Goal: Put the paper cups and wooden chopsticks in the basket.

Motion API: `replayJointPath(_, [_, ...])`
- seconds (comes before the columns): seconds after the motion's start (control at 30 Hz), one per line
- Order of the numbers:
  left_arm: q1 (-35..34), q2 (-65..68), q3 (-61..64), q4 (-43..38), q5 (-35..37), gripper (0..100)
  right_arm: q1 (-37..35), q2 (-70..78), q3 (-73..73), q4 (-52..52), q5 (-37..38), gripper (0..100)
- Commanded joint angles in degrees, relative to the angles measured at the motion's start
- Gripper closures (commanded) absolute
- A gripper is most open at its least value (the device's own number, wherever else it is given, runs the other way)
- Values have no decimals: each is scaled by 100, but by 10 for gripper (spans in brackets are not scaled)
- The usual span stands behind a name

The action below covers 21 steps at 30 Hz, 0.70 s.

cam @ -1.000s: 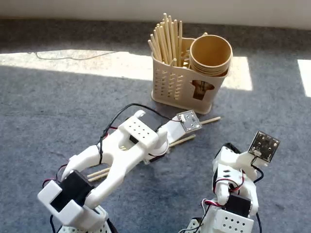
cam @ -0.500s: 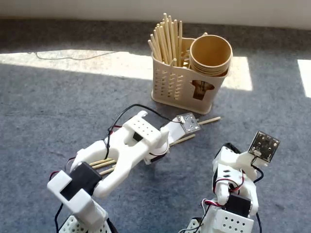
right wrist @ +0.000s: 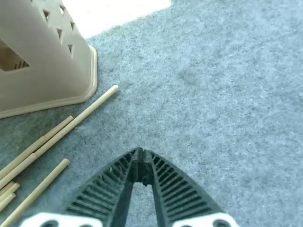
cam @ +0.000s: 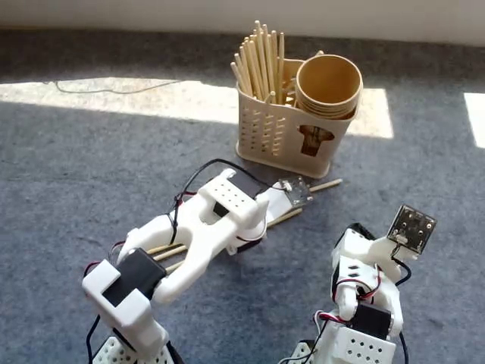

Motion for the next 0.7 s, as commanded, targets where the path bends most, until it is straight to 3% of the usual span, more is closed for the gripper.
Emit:
replayJointPath(0.0, [145,-224,-180,79,35,995,66,-40,673,-13,-26,993])
replayJointPath(0.67, [101,-2923,338,440,53,995,66,-40,673,-13,-26,993])
